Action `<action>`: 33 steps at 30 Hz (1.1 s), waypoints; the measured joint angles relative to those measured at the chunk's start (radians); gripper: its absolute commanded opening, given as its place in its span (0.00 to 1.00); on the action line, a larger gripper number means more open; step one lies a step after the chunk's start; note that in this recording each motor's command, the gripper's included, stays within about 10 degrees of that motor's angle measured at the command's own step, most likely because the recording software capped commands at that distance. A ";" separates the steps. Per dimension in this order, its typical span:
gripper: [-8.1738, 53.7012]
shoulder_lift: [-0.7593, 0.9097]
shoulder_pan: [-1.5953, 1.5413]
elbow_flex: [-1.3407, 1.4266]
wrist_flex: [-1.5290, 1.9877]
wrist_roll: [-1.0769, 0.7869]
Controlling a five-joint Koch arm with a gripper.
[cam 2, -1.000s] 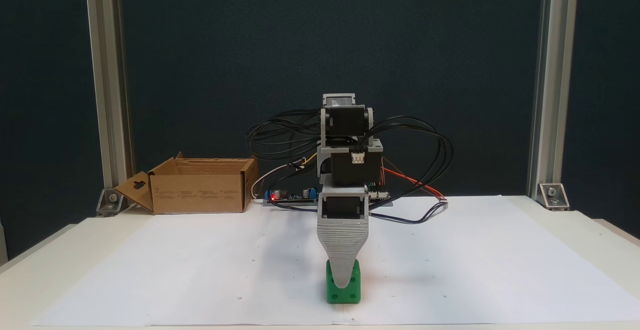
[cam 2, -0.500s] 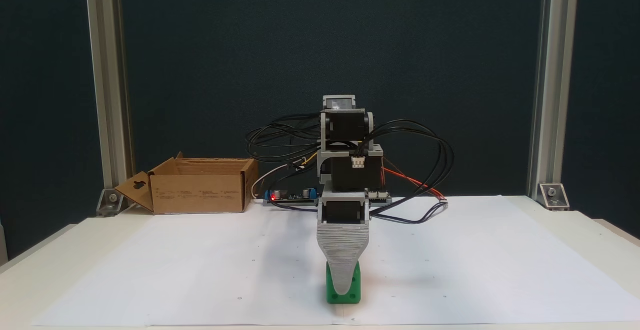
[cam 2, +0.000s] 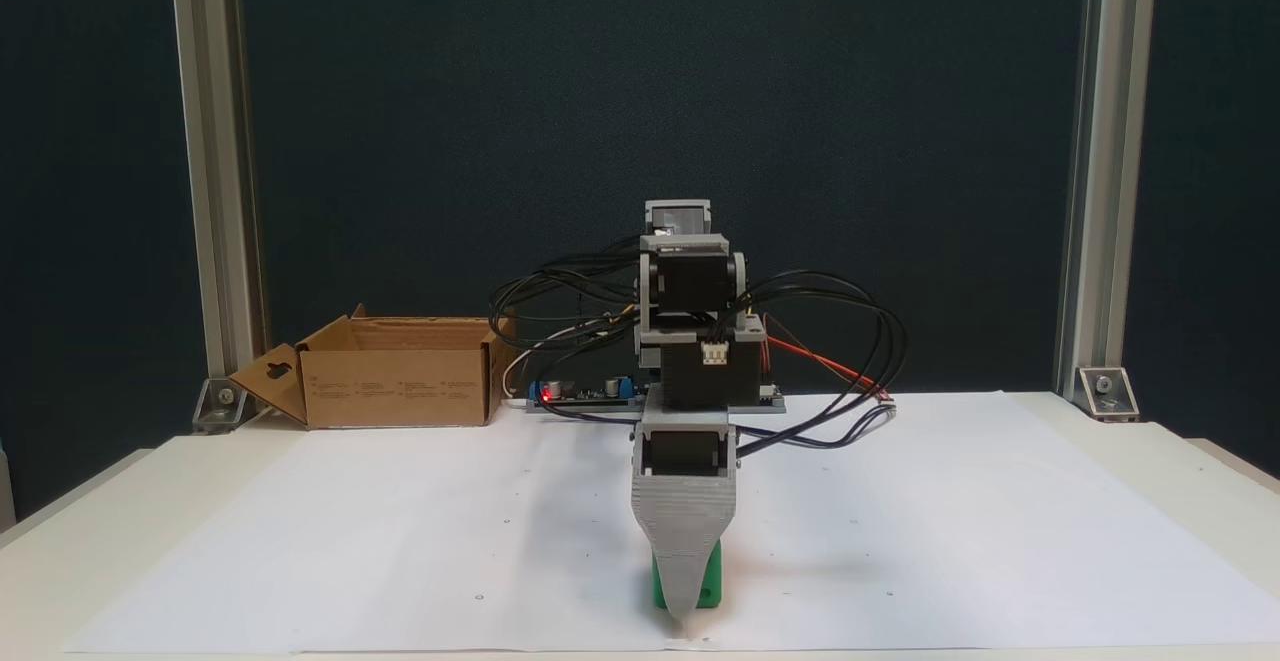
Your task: Grasp a green dice and put it in the bin.
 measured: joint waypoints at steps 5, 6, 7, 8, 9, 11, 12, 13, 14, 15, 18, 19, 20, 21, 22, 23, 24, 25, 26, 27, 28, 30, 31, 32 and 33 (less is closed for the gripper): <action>0.84 -0.006 0.005 0.000 -0.002 0.000; 0.84 -0.011 0.006 0.000 0.000 0.000; 0.84 -0.015 0.008 0.000 0.000 0.000; 0.83 -0.017 0.009 0.000 0.000 0.000; 0.83 -0.017 0.012 0.000 -0.002 0.000; 0.83 -0.017 0.015 0.000 0.000 0.000; 0.83 -0.017 0.017 0.000 0.000 0.000; 0.83 -0.017 0.018 0.000 0.000 0.000; 0.83 -0.017 0.018 0.000 0.002 0.000; 0.83 -0.017 0.018 0.000 0.008 0.000; 0.83 -0.017 0.018 0.000 0.026 0.000; 0.83 -0.017 0.018 0.000 0.032 0.000; 0.83 -0.017 0.018 0.000 0.037 0.000; 0.83 -0.017 0.018 0.000 0.038 0.000; 0.83 -0.017 0.018 0.000 0.040 0.000; 0.83 -0.017 0.018 0.000 0.040 0.000; 0.83 -0.017 0.018 0.000 0.040 0.000; 0.83 -0.017 0.018 0.000 0.040 0.000; 0.83 -0.017 0.018 0.000 0.040 0.000; 0.83 -0.017 0.017 0.000 0.040 0.000; 0.82 -0.017 0.017 0.000 0.040 0.000; 0.80 -0.017 0.017 0.000 0.040 0.000; 0.80 -0.017 0.017 0.000 0.040 0.000; 0.78 -0.017 0.017 0.000 0.040 0.000; 0.76 -0.017 0.017 0.000 0.040 0.000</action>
